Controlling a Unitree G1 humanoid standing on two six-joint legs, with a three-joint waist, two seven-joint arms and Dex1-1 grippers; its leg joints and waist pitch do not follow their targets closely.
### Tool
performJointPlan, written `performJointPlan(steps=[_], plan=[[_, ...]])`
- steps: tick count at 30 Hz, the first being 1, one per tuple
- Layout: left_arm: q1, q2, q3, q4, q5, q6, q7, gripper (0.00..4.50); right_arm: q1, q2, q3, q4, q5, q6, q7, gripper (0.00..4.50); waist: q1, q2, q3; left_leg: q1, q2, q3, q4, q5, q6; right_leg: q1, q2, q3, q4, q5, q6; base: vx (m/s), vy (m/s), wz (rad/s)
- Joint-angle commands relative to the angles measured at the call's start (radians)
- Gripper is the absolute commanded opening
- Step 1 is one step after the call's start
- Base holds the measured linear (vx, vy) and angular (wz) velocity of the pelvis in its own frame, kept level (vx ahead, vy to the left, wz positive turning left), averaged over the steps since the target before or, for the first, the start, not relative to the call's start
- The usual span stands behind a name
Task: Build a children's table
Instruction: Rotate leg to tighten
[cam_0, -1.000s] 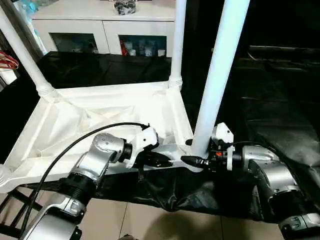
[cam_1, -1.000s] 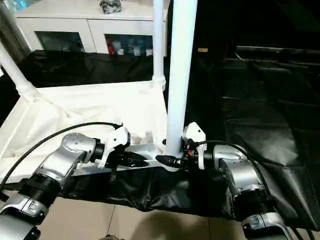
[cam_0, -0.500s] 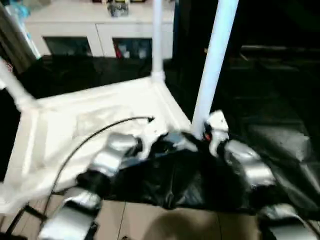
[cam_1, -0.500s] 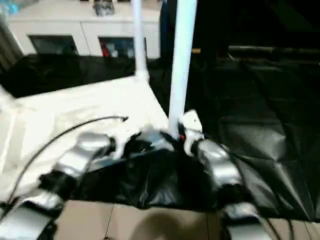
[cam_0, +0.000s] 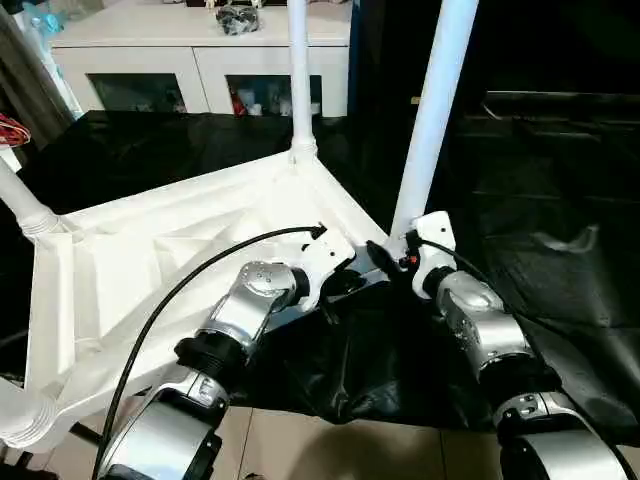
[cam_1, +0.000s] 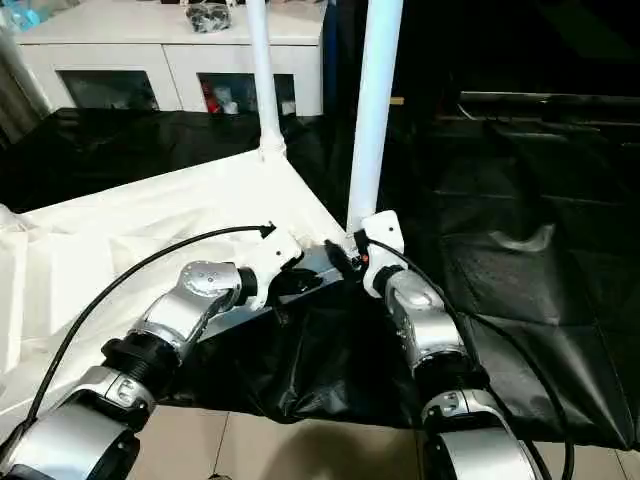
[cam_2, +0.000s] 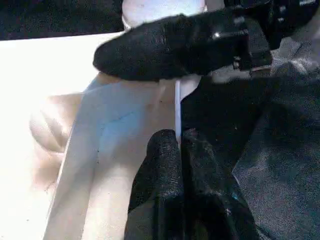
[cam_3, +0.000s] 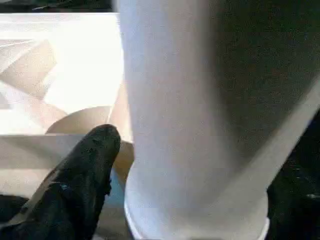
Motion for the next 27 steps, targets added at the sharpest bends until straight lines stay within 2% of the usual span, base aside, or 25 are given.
performJointPlan(steps=[1,3,5,11,15,20,23,27], plan=[[0.026,-0.005,-0.017,-0.102,-0.067,-0.072,-0.101,0.00,0.031,-0.002,0.077,-0.011,-0.001,-0.019,0.136,3.80,-0.001,-0.018,-0.068,0.007,0.031,-0.008,-0.072,-0.246,0.075,0.056,-0.058,0.042,-0.077,-0.285,-0.210,0.000,0.000,0.00],[0.039,0.013,-0.016,-0.116,-0.073,-0.070,-0.121,0.00,0.043,-0.026,0.078,-0.038,0.015,-0.018,0.209,3.80,-0.002,-0.017,-0.068,0.007,0.032,-0.006,-0.071,-0.240,0.093,0.056,-0.055,0.043,-0.074,-0.246,-0.224,0.000,0.000,0.00],[0.052,0.034,-0.019,-0.130,-0.079,-0.073,-0.156,0.00,0.058,-0.052,0.085,-0.070,0.029,-0.012,0.285,3.80,0.001,-0.016,-0.068,0.008,0.033,-0.005,-0.071,-0.243,0.101,0.056,-0.056,0.042,-0.074,-0.261,-0.227,0.000,0.000,0.00],[0.094,0.097,-0.009,-0.203,-0.127,-0.061,-0.283,0.00,0.112,-0.143,0.118,-0.189,0.090,0.025,0.526,3.80,0.004,-0.017,-0.064,0.010,0.037,-0.006,-0.075,-0.274,0.092,0.054,-0.055,0.043,-0.079,-0.324,-0.210,0.000,0.000,0.00],[0.113,0.144,-0.011,-0.242,-0.148,-0.048,-0.367,0.00,0.146,-0.199,0.157,-0.267,0.117,0.064,0.667,3.80,0.008,-0.018,-0.065,0.008,0.039,-0.005,-0.074,-0.259,0.097,0.052,-0.055,0.044,-0.076,-0.315,-0.212,0.000,0.000,0.00],[0.117,0.177,-0.009,-0.251,-0.152,-0.049,-0.405,0.00,0.161,-0.232,0.188,-0.298,0.095,0.072,0.720,3.80,0.010,-0.019,-0.064,0.009,0.038,-0.006,-0.075,-0.260,0.086,0.050,-0.055,0.044,-0.076,-0.330,-0.208,0.000,0.000,0.00],[0.116,0.185,-0.009,-0.255,-0.154,-0.044,-0.419,0.00,0.159,-0.233,0.187,-0.301,0.100,0.084,0.729,3.80,0.009,-0.021,-0.065,0.009,0.038,-0.006,-0.075,-0.258,0.082,0.050,-0.056,0.045,-0.076,-0.327,-0.208,0.000,0.000,0.00],[0.122,0.198,-0.011,-0.266,-0.153,-0.040,-0.436,0.00,0.162,-0.234,0.187,-0.316,0.114,0.111,0.732,3.55,0.009,-0.020,-0.065,0.009,0.039,-0.006,-0.075,-0.248,0.083,0.050,-0.055,0.045,-0.074,-0.307,-0.215,0.000,0.000,0.00]])
